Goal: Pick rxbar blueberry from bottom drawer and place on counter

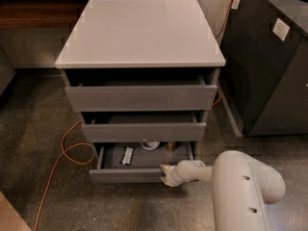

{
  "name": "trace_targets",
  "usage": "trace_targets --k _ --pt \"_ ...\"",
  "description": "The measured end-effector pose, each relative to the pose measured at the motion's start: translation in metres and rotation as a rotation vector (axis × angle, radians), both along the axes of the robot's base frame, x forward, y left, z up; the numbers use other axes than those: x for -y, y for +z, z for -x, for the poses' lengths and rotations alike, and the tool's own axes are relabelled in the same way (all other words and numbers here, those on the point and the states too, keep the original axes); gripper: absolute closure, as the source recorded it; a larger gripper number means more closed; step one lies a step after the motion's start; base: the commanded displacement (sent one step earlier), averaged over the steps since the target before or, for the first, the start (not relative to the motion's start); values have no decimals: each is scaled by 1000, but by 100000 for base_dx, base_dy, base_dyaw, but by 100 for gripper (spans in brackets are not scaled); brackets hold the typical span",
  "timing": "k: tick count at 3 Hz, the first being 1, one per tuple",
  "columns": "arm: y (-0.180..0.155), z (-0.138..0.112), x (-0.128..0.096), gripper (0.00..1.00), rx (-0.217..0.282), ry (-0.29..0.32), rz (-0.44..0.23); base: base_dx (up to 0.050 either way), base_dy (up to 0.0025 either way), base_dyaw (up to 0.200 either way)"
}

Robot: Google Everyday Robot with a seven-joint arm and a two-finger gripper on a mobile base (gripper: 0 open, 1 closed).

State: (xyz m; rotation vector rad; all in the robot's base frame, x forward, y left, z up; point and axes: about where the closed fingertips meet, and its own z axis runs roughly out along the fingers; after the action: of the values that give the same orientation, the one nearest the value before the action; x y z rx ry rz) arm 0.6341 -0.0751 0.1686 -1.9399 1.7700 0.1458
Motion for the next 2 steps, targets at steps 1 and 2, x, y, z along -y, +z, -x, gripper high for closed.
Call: trace_targets --k 1,2 --pt "4 0 0 100 0 0 0 0 0 0" --pt "4 0 0 100 0 0 0 0 0 0"
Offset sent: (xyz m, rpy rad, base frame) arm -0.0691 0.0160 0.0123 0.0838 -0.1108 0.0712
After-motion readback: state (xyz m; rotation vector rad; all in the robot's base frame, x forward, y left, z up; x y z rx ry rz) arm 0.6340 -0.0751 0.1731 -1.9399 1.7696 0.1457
